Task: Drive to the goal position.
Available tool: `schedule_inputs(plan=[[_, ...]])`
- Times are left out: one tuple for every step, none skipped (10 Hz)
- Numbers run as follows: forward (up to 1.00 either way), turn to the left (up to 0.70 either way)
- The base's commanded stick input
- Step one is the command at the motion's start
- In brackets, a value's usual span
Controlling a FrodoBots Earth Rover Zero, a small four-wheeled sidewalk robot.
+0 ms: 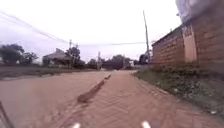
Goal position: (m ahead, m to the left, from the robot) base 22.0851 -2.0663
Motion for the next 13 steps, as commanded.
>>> schedule_inputs(plan=[[0.50, 0.04], [0.50, 0.00], [0.50, 0.00], [0.50, 0.00], [0.50, 0.17], [0.50, -0.42], [0.50, -0.49], [0.50, -0.50], [0.50, -0.50], [0.50, -0.50], [0.50, -0.14], [0.50, 0.00], [0.50, 0.00]])
